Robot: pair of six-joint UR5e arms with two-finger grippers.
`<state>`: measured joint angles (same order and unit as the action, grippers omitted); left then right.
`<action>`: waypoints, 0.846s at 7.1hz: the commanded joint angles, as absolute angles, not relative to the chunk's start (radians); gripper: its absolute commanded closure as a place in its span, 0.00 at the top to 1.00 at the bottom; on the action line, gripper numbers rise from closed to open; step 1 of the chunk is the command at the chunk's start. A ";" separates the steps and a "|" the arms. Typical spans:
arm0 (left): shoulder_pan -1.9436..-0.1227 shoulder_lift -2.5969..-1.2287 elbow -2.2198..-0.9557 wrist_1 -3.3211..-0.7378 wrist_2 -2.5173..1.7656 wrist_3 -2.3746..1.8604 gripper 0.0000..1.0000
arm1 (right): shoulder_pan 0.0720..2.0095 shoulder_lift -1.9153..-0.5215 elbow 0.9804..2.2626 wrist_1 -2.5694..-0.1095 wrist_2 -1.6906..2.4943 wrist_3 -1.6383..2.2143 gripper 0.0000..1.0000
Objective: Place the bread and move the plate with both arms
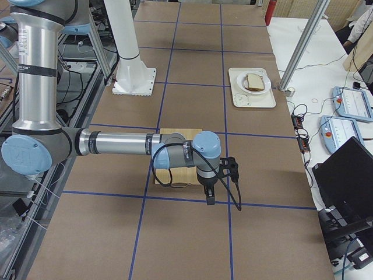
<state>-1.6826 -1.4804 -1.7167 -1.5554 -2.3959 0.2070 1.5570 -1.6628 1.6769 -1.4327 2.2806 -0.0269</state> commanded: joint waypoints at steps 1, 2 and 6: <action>-1.683 -1.480 -1.723 -1.555 -2.396 0.207 0.98 | 1.557 -1.663 1.686 -1.434 2.281 -0.025 1.00; -1.683 -1.480 -1.721 -1.555 -2.396 0.207 0.98 | 1.557 -1.663 1.690 -1.434 2.281 -0.025 1.00; -1.683 -1.480 -1.723 -1.555 -2.396 0.207 0.98 | 1.557 -1.669 1.704 -1.433 2.309 0.051 1.00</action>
